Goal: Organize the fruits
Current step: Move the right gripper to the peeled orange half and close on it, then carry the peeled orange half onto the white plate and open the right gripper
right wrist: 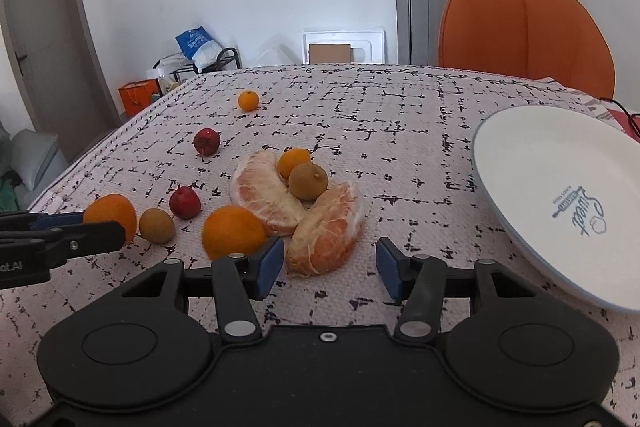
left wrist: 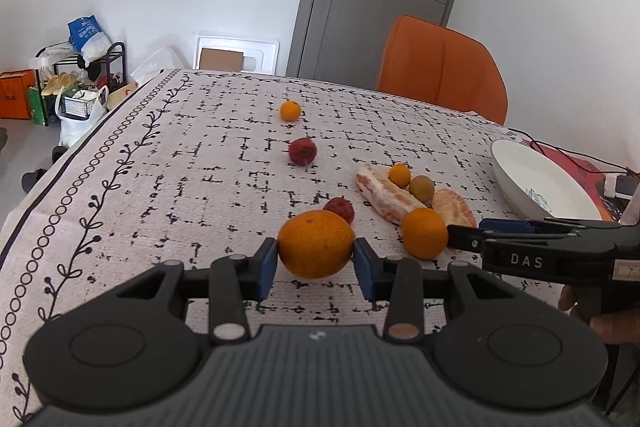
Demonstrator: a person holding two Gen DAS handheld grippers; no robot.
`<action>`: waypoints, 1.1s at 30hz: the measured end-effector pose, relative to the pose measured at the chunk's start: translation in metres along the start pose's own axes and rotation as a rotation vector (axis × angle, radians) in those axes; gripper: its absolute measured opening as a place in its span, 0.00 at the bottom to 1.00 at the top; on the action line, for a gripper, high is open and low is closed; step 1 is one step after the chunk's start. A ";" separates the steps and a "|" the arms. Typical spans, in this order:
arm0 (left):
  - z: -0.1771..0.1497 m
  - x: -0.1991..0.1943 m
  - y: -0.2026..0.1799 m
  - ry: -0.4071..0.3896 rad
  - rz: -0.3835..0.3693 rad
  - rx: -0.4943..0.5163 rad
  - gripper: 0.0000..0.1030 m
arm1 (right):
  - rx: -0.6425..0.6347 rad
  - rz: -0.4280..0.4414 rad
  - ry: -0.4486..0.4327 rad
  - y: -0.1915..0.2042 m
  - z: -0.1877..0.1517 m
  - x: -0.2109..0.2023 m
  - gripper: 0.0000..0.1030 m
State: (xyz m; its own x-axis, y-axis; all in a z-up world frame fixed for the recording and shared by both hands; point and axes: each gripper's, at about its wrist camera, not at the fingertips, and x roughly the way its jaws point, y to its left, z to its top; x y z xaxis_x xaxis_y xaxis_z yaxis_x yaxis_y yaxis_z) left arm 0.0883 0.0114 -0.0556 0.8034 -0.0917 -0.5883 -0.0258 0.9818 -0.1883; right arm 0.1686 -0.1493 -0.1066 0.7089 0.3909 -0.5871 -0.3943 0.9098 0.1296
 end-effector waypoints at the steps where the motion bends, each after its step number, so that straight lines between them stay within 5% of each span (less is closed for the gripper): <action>1: -0.001 0.000 0.001 -0.001 0.002 -0.002 0.39 | -0.005 -0.004 0.000 0.001 0.001 0.002 0.51; 10: -0.003 -0.005 0.011 -0.014 0.022 -0.026 0.39 | -0.055 -0.049 0.004 0.011 0.006 0.014 0.50; 12: -0.003 -0.008 0.012 -0.017 0.024 -0.027 0.39 | -0.067 -0.070 0.001 0.013 0.005 0.013 0.39; 17: -0.005 -0.012 0.011 -0.021 0.025 -0.025 0.39 | -0.039 -0.043 0.006 0.004 0.004 0.002 0.30; 33: -0.001 -0.012 -0.013 -0.041 -0.009 0.015 0.39 | -0.003 0.001 -0.049 -0.010 -0.014 -0.036 0.22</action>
State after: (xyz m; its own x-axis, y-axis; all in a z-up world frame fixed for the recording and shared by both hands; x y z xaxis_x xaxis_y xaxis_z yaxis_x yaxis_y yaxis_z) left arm 0.0781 -0.0002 -0.0471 0.8273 -0.0941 -0.5539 -0.0096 0.9834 -0.1813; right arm 0.1387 -0.1741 -0.0976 0.7360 0.3985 -0.5473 -0.3971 0.9088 0.1276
